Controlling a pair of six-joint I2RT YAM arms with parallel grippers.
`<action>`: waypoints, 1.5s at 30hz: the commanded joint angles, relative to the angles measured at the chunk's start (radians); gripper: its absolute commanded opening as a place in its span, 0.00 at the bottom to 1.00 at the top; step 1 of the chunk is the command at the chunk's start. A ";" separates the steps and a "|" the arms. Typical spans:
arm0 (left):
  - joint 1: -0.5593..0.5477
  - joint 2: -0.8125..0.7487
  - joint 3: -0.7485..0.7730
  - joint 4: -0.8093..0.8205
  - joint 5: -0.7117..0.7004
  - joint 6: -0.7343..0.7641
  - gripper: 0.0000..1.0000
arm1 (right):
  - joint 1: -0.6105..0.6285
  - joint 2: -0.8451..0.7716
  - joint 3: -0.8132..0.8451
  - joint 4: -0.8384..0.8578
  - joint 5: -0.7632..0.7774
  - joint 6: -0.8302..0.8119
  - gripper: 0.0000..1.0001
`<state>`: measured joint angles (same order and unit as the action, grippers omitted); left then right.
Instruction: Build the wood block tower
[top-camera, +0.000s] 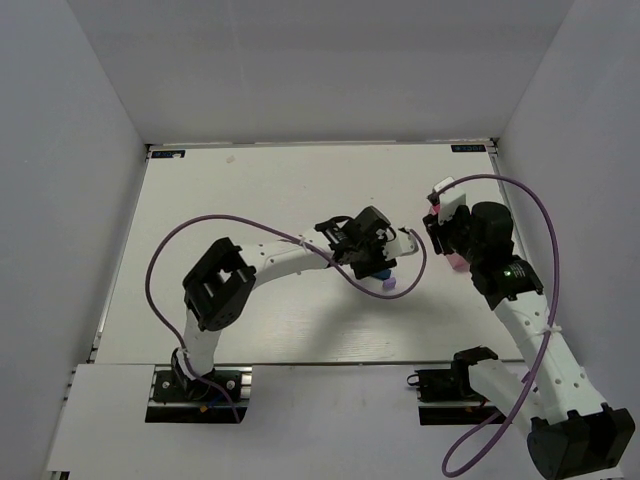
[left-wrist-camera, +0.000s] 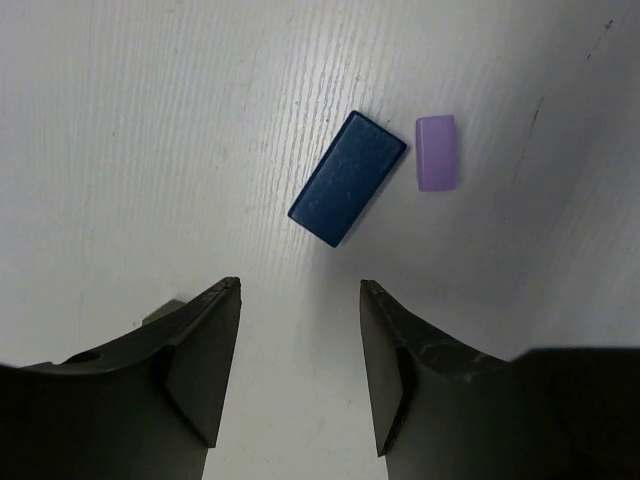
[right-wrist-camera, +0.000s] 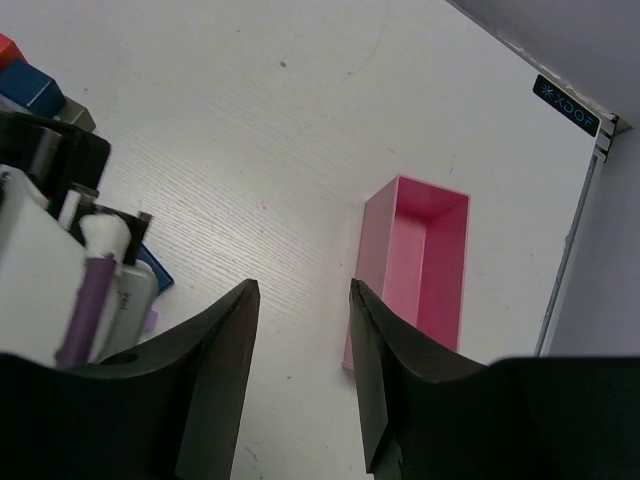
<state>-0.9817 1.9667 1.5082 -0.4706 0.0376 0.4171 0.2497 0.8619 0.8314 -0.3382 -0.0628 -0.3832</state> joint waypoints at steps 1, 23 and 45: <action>-0.014 0.037 0.066 -0.039 0.016 0.103 0.61 | -0.004 -0.032 -0.012 0.044 -0.028 0.010 0.48; -0.005 0.294 0.337 -0.210 0.166 0.284 0.57 | 0.003 -0.095 -0.035 0.039 -0.094 -0.005 0.48; 0.004 0.311 0.388 -0.315 0.167 0.263 0.08 | 0.005 -0.095 -0.040 0.039 -0.092 -0.003 0.46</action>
<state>-0.9874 2.3203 1.9129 -0.7757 0.2188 0.7128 0.2516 0.7784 0.8009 -0.3340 -0.1596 -0.3923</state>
